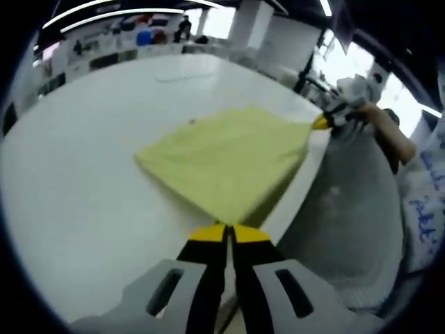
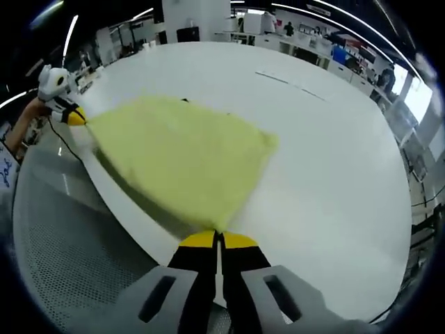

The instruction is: Fold the garment on the visible template until the final outline fits inside the template.

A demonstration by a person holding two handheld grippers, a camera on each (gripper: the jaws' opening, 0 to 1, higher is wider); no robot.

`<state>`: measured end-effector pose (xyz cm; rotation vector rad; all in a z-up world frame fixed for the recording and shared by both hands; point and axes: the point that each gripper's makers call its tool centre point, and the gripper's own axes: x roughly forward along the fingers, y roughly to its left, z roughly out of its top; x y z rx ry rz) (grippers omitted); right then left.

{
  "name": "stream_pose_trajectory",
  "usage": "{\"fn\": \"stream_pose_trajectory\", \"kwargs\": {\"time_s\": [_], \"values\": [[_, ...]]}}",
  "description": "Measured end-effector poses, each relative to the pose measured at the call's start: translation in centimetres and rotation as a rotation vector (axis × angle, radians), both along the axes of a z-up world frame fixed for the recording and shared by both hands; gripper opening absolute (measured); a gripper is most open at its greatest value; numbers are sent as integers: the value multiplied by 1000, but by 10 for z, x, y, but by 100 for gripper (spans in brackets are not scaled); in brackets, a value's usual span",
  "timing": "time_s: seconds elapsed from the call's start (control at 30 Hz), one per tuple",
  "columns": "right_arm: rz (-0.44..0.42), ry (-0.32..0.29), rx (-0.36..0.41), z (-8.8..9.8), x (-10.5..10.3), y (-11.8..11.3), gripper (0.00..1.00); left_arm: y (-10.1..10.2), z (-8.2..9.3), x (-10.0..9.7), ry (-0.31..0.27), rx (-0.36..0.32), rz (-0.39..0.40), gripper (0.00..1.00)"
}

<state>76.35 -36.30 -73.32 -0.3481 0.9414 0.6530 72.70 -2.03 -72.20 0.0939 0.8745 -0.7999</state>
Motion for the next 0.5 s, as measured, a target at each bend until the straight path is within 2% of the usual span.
{"fn": "stream_pose_trajectory", "kwargs": {"time_s": [0.17, 0.5], "values": [[-4, 37, -17, -15, -11, -2, 2, 4, -19, -9, 49, -2, 29, 0], [-11, 93, -26, -38, -17, -3, 2, 5, -31, -13, 87, -26, 56, 0]]}}
